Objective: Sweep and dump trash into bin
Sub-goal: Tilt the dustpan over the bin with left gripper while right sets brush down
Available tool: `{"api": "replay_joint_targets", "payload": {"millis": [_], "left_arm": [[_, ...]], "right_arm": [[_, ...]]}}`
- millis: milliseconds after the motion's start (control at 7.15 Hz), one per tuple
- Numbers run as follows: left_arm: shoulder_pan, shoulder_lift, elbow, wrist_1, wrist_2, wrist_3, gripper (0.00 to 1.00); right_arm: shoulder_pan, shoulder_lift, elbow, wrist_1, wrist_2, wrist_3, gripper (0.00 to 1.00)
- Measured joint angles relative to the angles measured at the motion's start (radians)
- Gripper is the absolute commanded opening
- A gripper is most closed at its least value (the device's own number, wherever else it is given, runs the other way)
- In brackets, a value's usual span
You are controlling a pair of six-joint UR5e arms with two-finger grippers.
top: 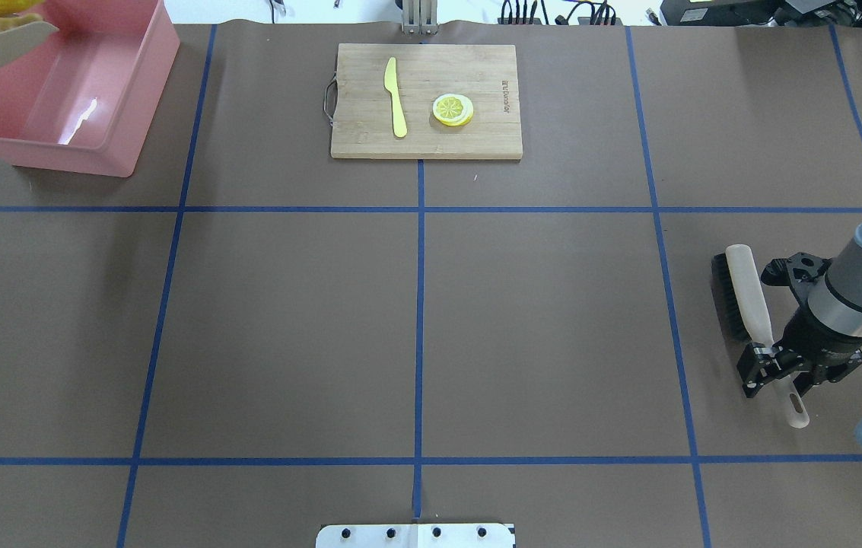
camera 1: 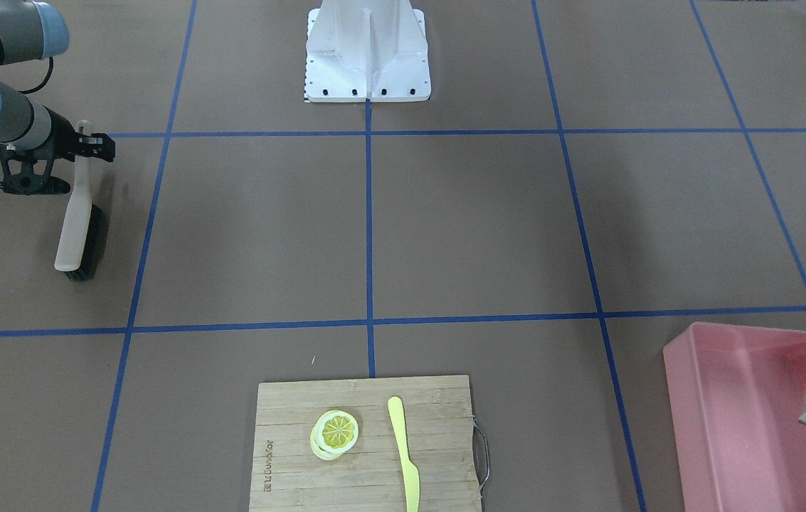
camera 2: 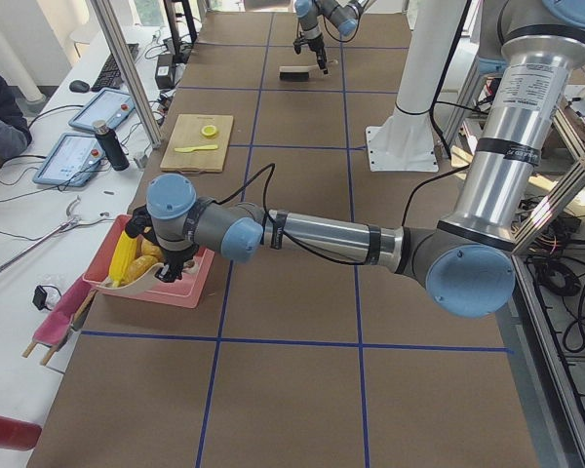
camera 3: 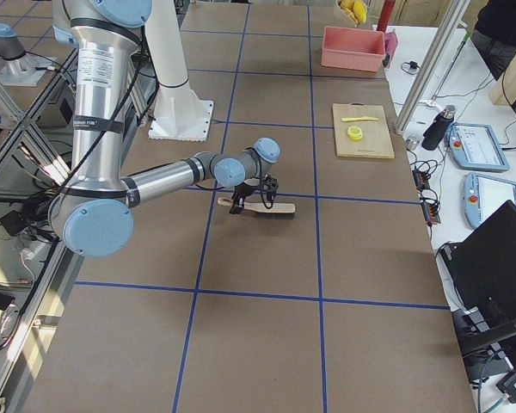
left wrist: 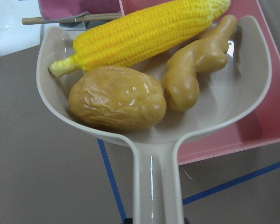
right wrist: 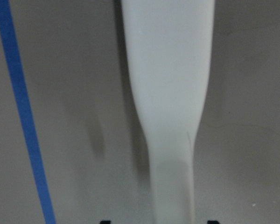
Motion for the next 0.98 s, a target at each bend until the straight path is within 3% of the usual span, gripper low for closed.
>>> {"api": "replay_joint_targets", "payload": {"millis": [280,699,979], "left_arm": [[0.056,0.029,-0.049,0.032,0.002,0.116,0.0],[-0.038,0.106,-0.15,0.413,-0.002,0.522,0.0],[-0.081,0.052,-0.126,0.581,0.003,0.62,0.0]], "right_arm": [[0.006,0.005,0.011,0.002,0.005,0.0,1.0],[0.128,0.032,0.03,-0.004,0.009,-0.013,1.0],[0.241,0.054,0.034,-0.009,0.038,-0.017,1.0]]}}
